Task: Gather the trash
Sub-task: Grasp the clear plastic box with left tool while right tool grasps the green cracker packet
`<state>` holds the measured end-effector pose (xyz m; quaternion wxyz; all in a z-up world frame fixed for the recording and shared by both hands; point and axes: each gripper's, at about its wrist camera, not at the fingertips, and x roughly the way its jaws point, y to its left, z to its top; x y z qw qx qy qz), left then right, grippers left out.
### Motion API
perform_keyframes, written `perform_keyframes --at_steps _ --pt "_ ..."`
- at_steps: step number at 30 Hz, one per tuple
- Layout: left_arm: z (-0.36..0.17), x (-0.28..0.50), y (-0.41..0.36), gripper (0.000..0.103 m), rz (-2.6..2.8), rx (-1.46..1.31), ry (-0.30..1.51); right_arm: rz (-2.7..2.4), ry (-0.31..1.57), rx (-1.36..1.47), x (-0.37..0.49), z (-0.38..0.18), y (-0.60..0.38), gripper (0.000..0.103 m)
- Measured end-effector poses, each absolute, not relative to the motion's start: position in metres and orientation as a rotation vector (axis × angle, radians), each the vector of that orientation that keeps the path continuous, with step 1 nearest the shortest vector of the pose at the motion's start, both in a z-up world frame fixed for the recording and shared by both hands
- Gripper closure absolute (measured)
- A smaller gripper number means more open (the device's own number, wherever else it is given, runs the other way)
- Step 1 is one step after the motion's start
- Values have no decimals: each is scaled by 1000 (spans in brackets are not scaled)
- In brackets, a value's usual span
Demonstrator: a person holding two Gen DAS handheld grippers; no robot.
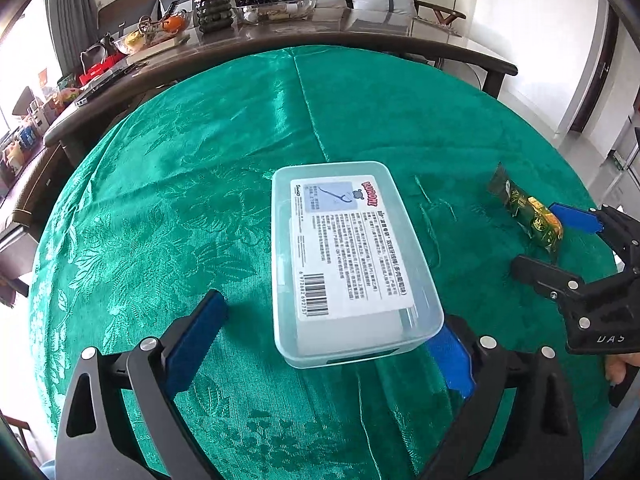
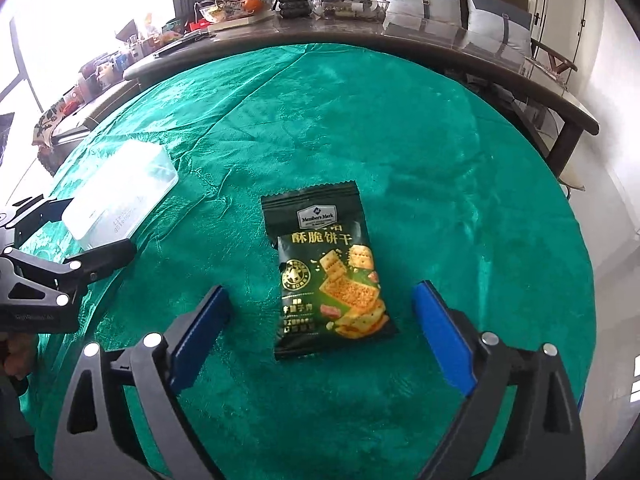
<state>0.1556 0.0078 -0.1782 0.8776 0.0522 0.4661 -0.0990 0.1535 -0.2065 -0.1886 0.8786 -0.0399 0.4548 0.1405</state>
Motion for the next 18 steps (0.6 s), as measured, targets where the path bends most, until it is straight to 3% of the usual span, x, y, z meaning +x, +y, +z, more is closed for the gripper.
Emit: perform_keyframes --at_steps 5,12,14,17,18 --pt "-167 154 12 9 -235 84 950 323 963 -61 156 -186 -211 12" --pt "-161 172 3 9 -304 82 989 413 1153 -93 181 -170 -213 13" --pt "-159 176 -2 14 -309 108 994 417 1204 -117 189 -173 -210 20" --pt "-156 180 -6 36 -307 131 1010 403 1222 -148 196 -175 -206 36" --pt "-156 181 -6 37 -305 137 1013 393 1215 -163 197 -173 -205 52"
